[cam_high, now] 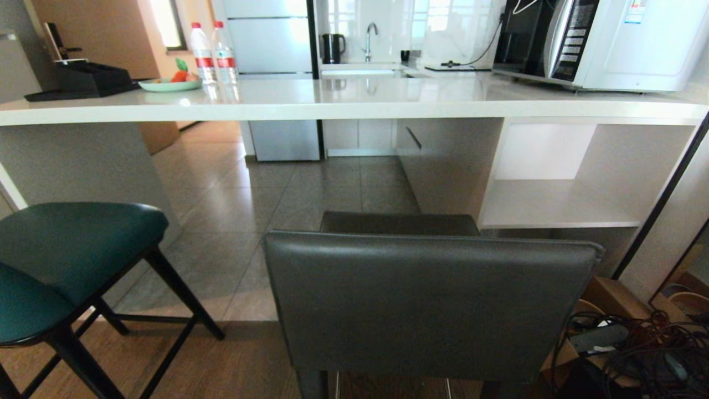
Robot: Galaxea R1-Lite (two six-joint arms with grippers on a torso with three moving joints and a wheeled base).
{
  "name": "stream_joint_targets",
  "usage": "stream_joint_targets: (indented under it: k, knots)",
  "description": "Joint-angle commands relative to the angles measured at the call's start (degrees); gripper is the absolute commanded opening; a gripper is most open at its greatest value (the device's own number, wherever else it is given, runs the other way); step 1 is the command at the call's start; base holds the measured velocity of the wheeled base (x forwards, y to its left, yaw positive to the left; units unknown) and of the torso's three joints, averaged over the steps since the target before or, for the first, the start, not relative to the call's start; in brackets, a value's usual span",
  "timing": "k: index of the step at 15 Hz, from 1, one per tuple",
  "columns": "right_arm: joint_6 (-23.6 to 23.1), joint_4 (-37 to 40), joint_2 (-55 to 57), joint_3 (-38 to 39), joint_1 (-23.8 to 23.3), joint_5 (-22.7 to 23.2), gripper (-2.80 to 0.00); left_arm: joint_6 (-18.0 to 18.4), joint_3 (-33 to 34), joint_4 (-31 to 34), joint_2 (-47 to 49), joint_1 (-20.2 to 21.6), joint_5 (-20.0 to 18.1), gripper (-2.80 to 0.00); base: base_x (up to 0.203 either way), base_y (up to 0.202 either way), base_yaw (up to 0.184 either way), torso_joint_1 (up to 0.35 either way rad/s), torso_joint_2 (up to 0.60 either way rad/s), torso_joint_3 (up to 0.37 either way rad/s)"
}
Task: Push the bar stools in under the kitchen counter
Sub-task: Push the blue chair back under the dining table
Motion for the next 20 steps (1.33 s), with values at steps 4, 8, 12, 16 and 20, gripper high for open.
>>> stream_joint_targets:
  k: [4,8,12,16,20]
  knots:
    - [-0.10,-4.69,0.09,2.97,0.07,-3.25,-2.80,6.45,-0.61,5.24,0.02,-0.19,-2.49,-2.80,0.000,0.000,0.000,0.000,0.00,0.000]
    - [4.30,-0.95,0.09,2.14,0.05,-10.59,-2.80,4.87,-0.52,4.88,0.11,-0.19,-2.40,-2.80,0.000,0.000,0.000,0.000,0.00,0.000]
    - [-7.84,-0.37,0.09,2.93,0.01,-5.58,-2.80,2.24,-0.61,4.88,0.11,-0.19,-0.64,-2.80,0.000,0.000,0.000,0.000,0.00,0.000]
    - [-6.66,-0.58,0.09,2.98,0.08,-4.18,-2.80,2.23,-0.61,4.88,0.09,-0.10,-0.64,-2.80,0.000,0.000,0.000,0.000,0.00,0.000]
    - [-5.30,-0.59,0.09,3.05,0.08,-4.28,-2.80,2.11,-0.52,4.74,0.11,-0.16,-0.81,-2.80,0.000,0.000,0.000,0.000,0.00,0.000]
